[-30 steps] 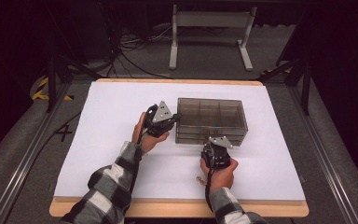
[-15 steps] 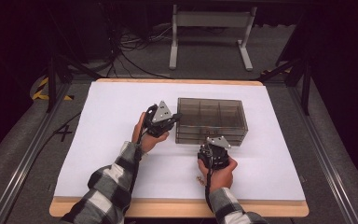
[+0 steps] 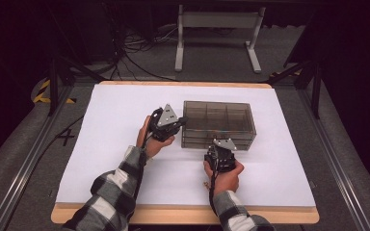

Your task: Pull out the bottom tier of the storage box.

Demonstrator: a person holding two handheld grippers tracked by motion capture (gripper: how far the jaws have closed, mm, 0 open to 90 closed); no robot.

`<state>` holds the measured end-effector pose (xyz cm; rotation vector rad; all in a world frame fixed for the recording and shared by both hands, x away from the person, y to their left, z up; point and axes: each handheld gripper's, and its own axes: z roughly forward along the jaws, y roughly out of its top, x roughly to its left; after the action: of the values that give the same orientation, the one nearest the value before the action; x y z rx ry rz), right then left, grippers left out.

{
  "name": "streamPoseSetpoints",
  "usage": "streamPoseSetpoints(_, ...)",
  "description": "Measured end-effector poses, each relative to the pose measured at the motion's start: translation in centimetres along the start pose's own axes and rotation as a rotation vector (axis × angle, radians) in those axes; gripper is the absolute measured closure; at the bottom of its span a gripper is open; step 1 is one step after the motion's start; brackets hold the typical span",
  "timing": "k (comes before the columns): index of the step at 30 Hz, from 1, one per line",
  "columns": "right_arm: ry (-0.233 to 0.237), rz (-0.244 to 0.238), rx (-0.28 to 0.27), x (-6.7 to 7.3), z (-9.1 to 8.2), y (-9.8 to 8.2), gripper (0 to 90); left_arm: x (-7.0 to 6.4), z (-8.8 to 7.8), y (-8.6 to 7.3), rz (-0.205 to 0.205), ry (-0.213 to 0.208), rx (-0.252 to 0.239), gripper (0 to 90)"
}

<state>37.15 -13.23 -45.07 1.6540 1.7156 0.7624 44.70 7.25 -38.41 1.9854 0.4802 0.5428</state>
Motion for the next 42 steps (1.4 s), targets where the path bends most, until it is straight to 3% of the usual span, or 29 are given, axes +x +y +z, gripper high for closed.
streamPoseSetpoints(33,0.029,-0.001,0.011,-0.4,-0.8,-0.7,56.7,-0.1,0.0,-0.1,-0.014,-0.003,-0.006,90.0)
streamPoseSetpoints(37,0.034,-0.011,0.01,-0.4,-0.9,-0.7,55.5,0.0,0.0,-0.1,-0.019,-0.007,-0.008,90.0)
streamPoseSetpoints(42,0.036,-0.06,0.001,-0.3,-1.2,-0.9,50.7,-0.1,-0.1,-0.1,-0.02,-0.011,-0.005,90.0)
